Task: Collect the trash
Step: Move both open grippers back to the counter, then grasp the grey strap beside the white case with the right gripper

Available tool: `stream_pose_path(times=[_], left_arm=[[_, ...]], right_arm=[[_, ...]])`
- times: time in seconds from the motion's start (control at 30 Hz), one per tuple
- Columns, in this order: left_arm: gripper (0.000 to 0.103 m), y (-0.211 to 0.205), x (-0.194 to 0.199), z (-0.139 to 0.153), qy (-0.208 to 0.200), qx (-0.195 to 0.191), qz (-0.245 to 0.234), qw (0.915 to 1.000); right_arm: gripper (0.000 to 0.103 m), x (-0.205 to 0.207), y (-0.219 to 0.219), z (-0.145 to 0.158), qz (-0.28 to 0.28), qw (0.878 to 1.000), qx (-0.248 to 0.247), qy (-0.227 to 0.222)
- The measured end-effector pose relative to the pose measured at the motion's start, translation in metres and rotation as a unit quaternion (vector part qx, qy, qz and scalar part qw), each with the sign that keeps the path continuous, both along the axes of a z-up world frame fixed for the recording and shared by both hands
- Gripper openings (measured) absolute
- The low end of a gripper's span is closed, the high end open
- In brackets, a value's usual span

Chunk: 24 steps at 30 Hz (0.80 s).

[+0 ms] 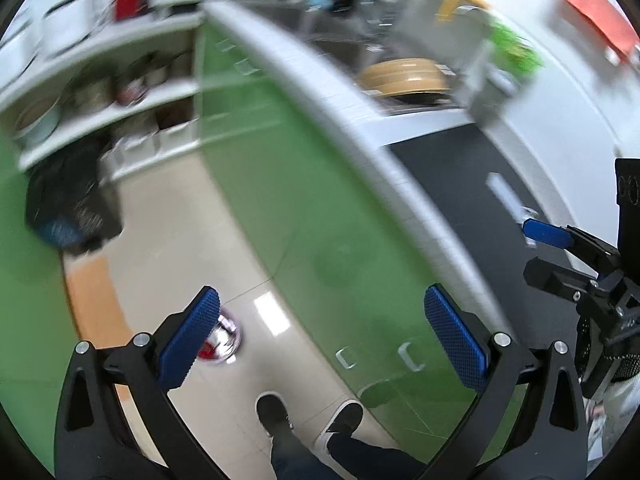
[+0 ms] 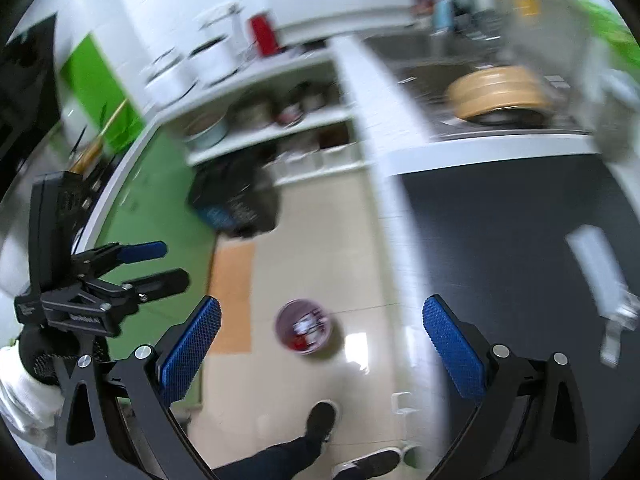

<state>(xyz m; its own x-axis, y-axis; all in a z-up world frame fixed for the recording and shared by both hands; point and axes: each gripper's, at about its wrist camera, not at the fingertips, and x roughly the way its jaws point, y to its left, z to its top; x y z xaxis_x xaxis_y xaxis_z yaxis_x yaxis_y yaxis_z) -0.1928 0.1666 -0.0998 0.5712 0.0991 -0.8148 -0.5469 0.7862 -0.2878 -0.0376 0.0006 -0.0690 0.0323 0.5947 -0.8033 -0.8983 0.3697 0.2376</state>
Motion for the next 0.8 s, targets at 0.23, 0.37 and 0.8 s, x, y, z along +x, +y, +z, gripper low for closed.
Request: stream_pose_path(times=[0.23, 0.37, 0.8], left_arm=[[0.1, -0.06, 0.097, 0.041, -0.023, 0.017, -0.1, 0.9946], [0.1, -0.091, 0.142, 0.05, -0.028, 0.024, -0.136, 0.99], [0.1, -0.149, 0.232, 0.03, -0.004, 0.01, -0.147, 0.9891]], right_arm=[[0.097, 0.073, -0.101, 0.029, -0.116, 0.993, 0.005, -0.033], [0.097, 0.109, -0.147, 0.026, -0.161, 0.986, -0.006, -0.045], [0.097, 0.21, -0.167, -0.037, -0.106, 0.99, -0.077, -0.051]])
